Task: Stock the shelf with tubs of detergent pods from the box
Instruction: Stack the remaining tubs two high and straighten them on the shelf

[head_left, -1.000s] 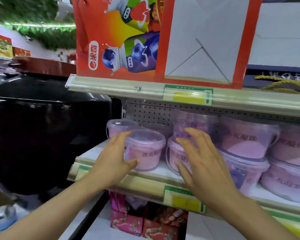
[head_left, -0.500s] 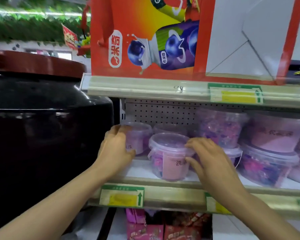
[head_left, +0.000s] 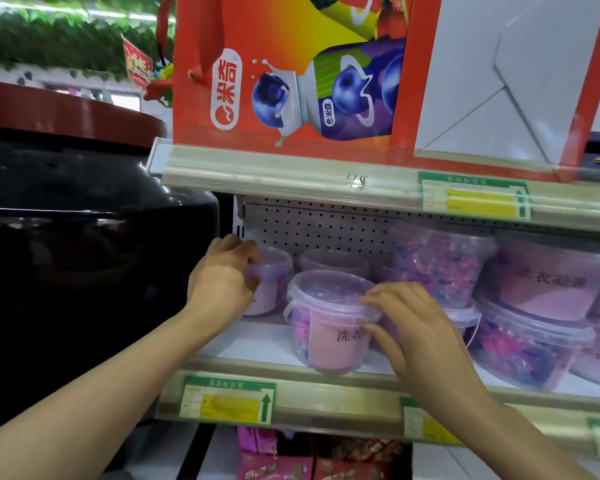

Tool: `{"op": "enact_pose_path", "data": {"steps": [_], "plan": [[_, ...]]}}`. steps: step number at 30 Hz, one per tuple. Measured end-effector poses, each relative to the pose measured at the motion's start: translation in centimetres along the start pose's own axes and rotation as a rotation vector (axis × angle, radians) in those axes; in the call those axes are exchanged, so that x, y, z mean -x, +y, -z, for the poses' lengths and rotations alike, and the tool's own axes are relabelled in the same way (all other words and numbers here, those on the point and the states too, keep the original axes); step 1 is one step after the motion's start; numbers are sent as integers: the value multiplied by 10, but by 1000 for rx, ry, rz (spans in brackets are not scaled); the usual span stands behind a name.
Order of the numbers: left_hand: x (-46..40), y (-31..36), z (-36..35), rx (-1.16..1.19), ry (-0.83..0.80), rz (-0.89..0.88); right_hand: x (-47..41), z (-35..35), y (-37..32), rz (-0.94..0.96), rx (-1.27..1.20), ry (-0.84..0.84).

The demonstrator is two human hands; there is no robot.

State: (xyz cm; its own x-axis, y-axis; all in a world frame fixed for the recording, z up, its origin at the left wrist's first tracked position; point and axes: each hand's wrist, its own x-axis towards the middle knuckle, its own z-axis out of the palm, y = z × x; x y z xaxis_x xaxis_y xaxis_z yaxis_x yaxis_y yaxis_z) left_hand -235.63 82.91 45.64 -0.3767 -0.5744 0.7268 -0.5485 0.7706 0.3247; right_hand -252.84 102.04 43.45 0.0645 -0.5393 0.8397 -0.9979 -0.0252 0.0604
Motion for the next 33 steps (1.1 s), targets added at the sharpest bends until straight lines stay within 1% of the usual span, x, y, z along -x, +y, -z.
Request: {"op": "enact_pose_path", "data": {"steps": [3, 8, 9, 11, 13, 14, 18, 22, 24, 29, 33], "plan": [[4, 0, 5, 75, -29, -5, 0, 0, -2, -14, -35, -3], [30, 20, 23, 99, -67, -18, 1, -1, 2, -81, -58, -40], [36, 28, 25, 141, -96, -18, 0, -1, 2, -83, -49, -47], [49, 42, 28, 264, -206, 4, 0, -2, 3, -85, -65, -48], [58, 53, 26, 354, -311, 56, -2, -2, 1, -96, -125, -48], [62, 57, 23, 376, -336, 84, -4, -2, 0, -94, -143, -43], [70, 68, 11, 424, -276, 130, -7, 1, -6, -80, -182, -44], [69, 67, 9, 458, -273, 158, 0, 6, 0, -160, -201, -148], [68, 62, 8, 503, -282, 187, 1, 6, 0, -192, -198, -164], [68, 54, 6, 663, -214, 203, -3, 5, -4, -160, -290, -83], [63, 58, 21, 716, -128, 203, -9, 8, -14, -176, -360, 57]]}}
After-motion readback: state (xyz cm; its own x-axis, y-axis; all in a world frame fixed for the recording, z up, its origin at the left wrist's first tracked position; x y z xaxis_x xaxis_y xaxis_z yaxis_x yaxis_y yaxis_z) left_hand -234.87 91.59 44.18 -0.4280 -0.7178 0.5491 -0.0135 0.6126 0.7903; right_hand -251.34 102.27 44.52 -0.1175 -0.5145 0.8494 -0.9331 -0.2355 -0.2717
